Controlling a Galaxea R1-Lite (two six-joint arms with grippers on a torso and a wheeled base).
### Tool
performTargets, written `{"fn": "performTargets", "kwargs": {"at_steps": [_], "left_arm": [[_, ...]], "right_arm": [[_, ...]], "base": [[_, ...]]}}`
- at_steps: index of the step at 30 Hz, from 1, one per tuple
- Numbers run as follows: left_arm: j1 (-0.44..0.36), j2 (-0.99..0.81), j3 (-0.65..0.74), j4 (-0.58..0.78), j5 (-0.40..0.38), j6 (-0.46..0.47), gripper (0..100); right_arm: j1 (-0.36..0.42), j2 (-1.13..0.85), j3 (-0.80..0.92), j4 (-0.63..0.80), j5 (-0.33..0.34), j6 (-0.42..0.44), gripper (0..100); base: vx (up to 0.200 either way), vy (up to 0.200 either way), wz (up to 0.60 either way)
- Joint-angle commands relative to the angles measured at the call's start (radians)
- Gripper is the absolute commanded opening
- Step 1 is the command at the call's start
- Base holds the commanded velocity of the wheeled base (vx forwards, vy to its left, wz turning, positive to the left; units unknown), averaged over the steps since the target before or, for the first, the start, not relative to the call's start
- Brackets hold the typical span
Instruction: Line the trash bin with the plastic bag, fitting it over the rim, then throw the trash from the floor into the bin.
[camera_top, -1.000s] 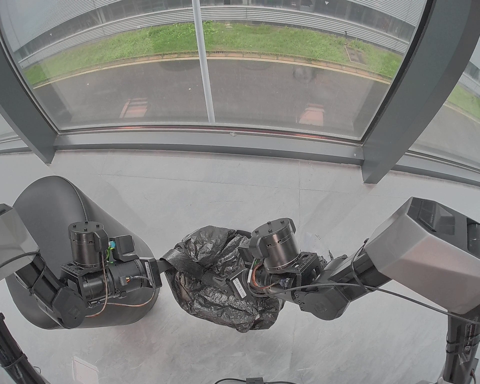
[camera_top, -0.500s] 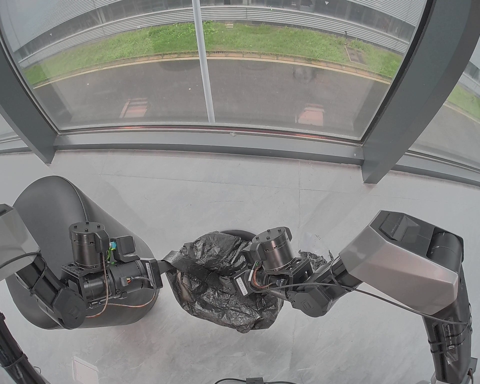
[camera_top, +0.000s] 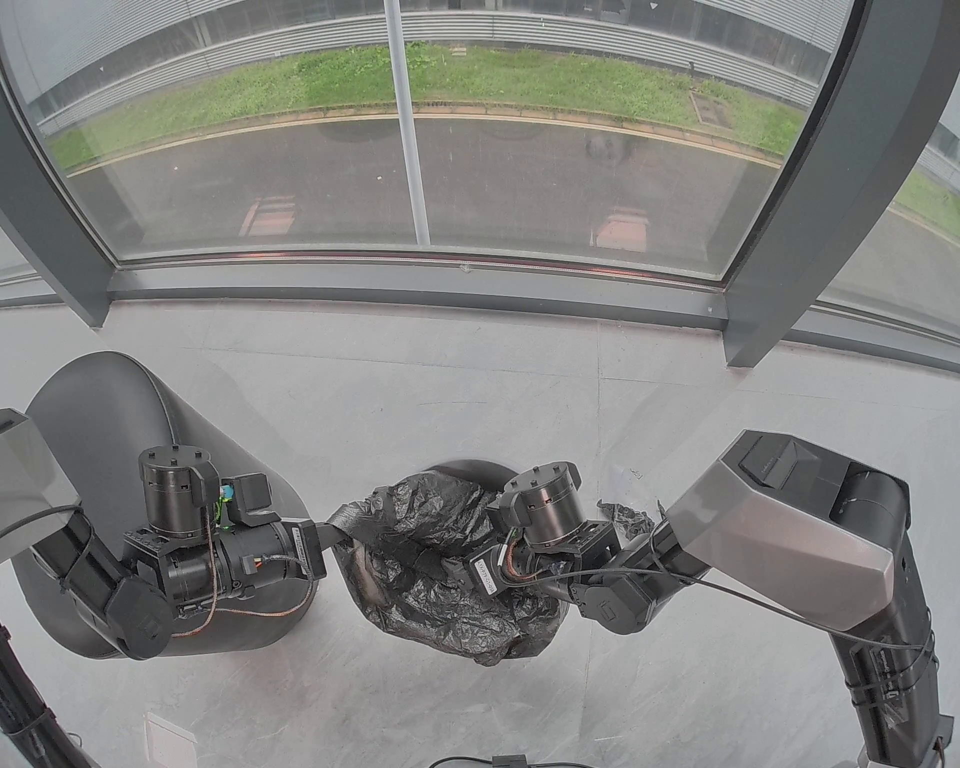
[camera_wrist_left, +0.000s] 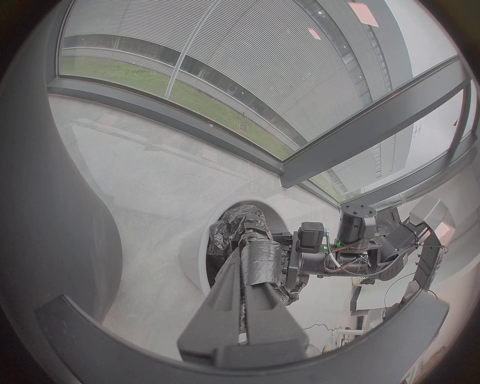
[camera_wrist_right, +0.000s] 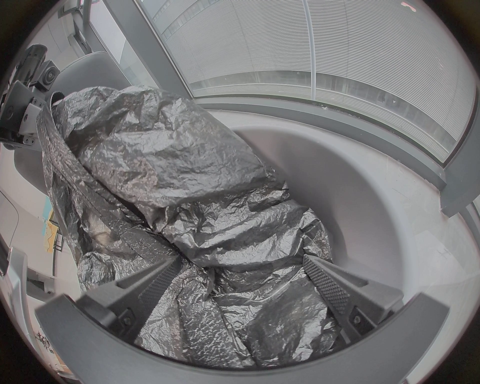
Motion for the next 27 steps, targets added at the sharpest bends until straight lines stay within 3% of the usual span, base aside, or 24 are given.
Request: {"fn": "performTargets", "kwargs": {"at_steps": [1, 9, 14, 19, 21, 23, 26, 27], "left_arm": [[0.0, -0.001, 0.001, 0.0, -0.001, -0.001, 0], [0.0, -0.001, 0.001, 0.0, -0.001, -0.002, 0], [0.0, -0.013, 0.005, -0.002, -0.001, -0.002, 0], [0.0, -0.01, 0.03, -0.049, -0.001, -0.004, 0], [0.003, -0.006, 0.038, -0.083, -0.001, -0.011, 0], [0.006, -0.004, 0.041, -0.098, -0.001, -0.021, 0], [0.006, -0.004, 0.048, -0.117, -0.001, -0.031, 0], [0.006, -0.004, 0.048, -0.117, -0.001, -0.031, 0]], "right_arm": [[-0.001, 0.01, -0.004, 0.0, 0.0, 0.0, 100], [-0.003, -0.016, -0.005, 0.0, -0.002, 0.026, 100], [0.01, -0.139, 0.05, 0.005, -0.002, 0.043, 100], [0.072, -0.304, 0.174, 0.018, -0.012, 0.03, 100], [0.118, -0.332, 0.236, 0.02, -0.029, -0.012, 100], [0.145, -0.329, 0.272, 0.018, -0.064, -0.051, 100], [0.194, -0.278, 0.315, 0.006, -0.247, -0.132, 100], [0.194, -0.278, 0.315, 0.006, -0.247, -0.132, 100]], "base": [[0.0, 0.0, 0.0], [0.0, 0.0, 0.0], [0.0, 0.0, 0.0], [0.0, 0.0, 0.0], [0.0, 0.0, 0.0], [0.0, 0.0, 0.0], [0.0, 0.0, 0.0], [0.0, 0.0, 0.0]]}}
